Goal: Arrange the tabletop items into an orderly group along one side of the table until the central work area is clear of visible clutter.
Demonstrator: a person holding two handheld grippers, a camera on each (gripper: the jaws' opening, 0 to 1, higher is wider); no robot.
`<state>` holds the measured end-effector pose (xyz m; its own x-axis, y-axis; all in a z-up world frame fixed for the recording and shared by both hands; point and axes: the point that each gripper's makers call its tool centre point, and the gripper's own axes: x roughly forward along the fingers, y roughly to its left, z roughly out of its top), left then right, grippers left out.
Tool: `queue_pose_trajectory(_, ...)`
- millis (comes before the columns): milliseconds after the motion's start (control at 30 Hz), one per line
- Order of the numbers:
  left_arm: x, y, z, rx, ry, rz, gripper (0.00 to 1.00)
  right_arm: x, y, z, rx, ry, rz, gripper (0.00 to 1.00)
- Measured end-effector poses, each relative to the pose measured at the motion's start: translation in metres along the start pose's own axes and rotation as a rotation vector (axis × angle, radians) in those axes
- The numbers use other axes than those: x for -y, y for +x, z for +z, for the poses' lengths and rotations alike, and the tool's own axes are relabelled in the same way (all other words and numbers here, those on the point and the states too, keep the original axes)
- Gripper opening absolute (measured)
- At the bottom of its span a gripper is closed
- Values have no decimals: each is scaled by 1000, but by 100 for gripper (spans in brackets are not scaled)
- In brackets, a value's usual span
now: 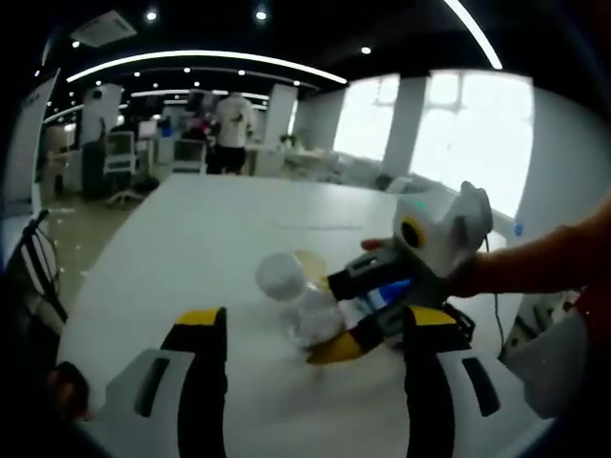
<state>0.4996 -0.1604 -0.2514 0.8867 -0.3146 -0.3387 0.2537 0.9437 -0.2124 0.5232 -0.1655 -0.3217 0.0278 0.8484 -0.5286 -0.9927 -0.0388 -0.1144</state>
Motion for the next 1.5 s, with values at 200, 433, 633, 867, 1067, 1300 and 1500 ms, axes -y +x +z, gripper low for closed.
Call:
queue_pose_trajectory(200, -7, 9, 8, 21, -34, 18, 70, 0, 5, 4, 19, 43, -19, 36)
queue_pose_trajectory(433, -11, 25, 0, -4, -63, 15, 68, -1, 6, 7, 46, 108, -37, 36)
queue_pose_trajectory(633, -15, 32, -1, -7, -76, 18, 63, 2, 6, 9, 61, 139, -60, 36)
queue_pose_trajectory(867, -17, 36, -3, -15, -72, 21, 61, 0, 7, 16, 80, 173, -68, 36)
queue_pose_trajectory(1067, -21, 39, -5, -21, -62, 30, 54, -1, 7, 20, 96, 193, -78, 36)
queue_pose_trajectory(1300, -23, 39, -5, -22, -61, 33, 47, -1, 6, 22, 104, 200, -88, 36)
queue_pose_trajectory(1500, -15, 42, -4, -32, -54, 1, 37, 0, 6, 21, 101, 213, -101, 36)
